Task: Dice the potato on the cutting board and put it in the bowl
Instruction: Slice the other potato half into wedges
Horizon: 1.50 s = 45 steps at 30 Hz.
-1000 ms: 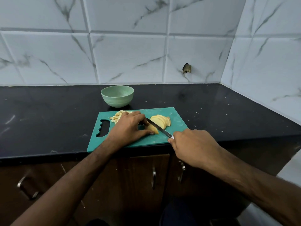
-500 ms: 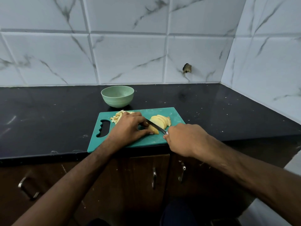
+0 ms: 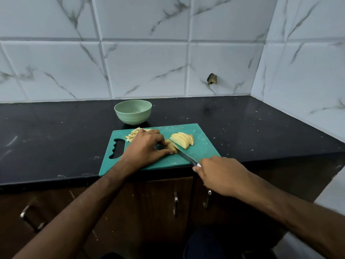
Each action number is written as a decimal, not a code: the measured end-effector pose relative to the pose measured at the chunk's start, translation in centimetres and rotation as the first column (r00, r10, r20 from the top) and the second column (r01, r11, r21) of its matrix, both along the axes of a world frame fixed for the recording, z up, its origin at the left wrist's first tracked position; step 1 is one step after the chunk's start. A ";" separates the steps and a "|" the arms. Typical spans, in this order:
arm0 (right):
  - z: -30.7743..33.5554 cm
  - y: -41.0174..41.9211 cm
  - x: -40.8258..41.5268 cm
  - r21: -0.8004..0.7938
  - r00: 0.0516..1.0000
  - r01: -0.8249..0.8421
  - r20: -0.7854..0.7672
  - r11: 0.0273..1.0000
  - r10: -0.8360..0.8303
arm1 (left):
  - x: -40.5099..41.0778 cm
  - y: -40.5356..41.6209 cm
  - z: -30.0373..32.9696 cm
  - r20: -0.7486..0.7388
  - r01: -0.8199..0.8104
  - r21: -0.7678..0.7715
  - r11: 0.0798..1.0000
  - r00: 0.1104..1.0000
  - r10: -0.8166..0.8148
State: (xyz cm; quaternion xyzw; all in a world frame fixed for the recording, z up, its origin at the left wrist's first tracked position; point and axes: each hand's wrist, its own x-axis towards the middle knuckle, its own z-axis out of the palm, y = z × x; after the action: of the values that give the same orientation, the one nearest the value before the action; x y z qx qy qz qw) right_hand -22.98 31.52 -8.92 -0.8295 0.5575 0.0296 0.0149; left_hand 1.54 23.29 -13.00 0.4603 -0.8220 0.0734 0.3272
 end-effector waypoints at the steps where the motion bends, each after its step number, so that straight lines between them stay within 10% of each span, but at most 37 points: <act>1: 0.1 0.3 -0.5 -0.017 1.000 0.002 -0.021 1.000 -0.003 | 0.0 -0.1 0.0 -0.004 -0.001 0.001 1.000 1.000 0.001; 45: 0.1 -2.4 -0.3 -0.066 0.998 0.042 0.040 0.997 -0.040 | -0.1 0.1 0.4 -0.004 0.090 -0.024 0.996 0.996 -0.090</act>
State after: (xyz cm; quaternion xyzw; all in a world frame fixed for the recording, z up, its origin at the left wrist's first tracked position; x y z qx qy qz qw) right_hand -23.25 29.10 -8.81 -0.8183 0.5748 -0.0051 -0.0014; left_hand 1.43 23.42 -12.61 0.4191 -0.8401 0.0673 0.3376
